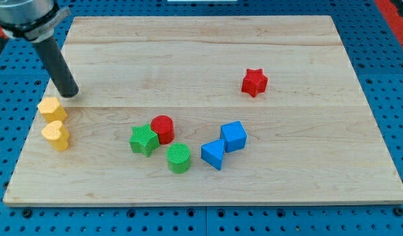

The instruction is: Push green star into yellow hexagon

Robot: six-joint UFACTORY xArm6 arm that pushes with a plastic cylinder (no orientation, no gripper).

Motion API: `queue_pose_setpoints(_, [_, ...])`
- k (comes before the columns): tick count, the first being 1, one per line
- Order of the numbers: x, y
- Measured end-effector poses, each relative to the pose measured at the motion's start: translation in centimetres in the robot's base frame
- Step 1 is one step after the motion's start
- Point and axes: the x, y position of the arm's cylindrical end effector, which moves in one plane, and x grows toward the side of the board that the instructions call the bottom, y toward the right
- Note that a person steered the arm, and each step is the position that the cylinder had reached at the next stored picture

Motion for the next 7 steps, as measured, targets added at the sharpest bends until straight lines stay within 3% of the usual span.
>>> queue_pose_setpoints(1, [0.3, -2.4])
queue_pose_setpoints(4, [6.2, -1.7])
queue_pose_setpoints(5, [1.6, 0.2])
queue_pose_setpoints(6, [-1.6, 7.2])
queue_pose_setpoints(7, [-1.7, 14.2])
